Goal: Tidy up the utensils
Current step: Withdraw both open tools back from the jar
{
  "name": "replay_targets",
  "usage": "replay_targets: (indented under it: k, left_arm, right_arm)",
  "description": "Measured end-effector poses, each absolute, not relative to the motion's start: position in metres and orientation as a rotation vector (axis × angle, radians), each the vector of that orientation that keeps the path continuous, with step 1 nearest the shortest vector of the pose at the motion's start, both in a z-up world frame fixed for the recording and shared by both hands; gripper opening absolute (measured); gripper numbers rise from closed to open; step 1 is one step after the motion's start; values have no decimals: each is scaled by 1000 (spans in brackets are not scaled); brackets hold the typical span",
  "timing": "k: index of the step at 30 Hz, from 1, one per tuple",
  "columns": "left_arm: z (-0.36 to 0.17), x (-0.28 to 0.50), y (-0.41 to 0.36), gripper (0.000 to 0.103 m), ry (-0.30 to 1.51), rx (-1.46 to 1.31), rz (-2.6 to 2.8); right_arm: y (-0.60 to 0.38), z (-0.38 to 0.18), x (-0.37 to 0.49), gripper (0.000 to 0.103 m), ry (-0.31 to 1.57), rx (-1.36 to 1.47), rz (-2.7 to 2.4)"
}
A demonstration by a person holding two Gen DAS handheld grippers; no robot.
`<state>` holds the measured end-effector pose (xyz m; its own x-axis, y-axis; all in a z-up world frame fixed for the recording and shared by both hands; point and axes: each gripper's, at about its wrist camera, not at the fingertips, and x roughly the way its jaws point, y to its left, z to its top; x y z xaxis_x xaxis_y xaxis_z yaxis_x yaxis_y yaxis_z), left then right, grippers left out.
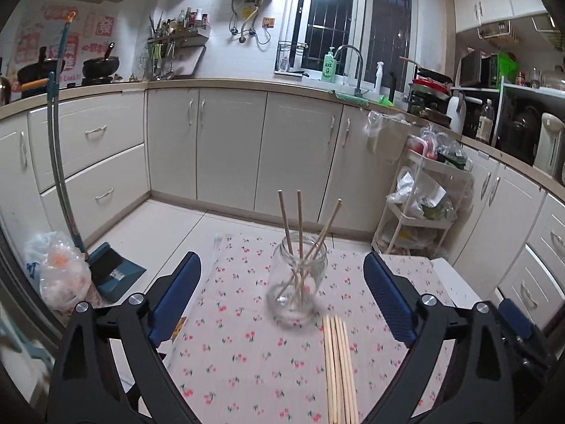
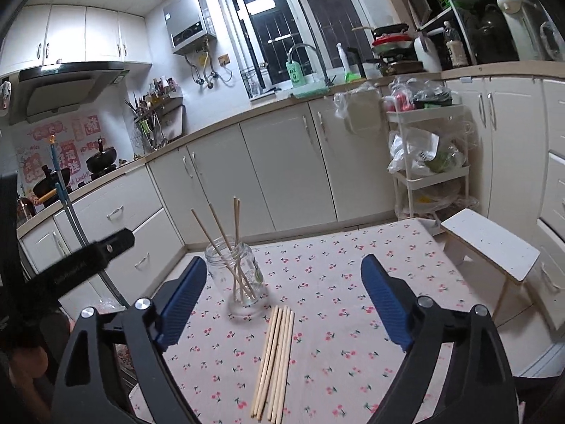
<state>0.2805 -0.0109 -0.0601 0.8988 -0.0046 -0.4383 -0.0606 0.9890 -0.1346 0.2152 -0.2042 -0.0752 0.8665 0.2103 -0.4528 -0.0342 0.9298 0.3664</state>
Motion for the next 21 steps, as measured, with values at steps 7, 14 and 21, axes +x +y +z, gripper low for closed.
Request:
replay_targets:
  k: [7,14,21]
  left_arm:
    - [-44,257,-14,92,448,-133,24]
    - [-30,249,-12,92,443,-131,32]
    - [-39,253,-6,93,502,-134,33]
  right_arm:
    - [-205,-67,198,88,511,356,131]
    - [-204,-65,189,88,528,355,133]
    - [-190,-94,200,88,632,288,120]
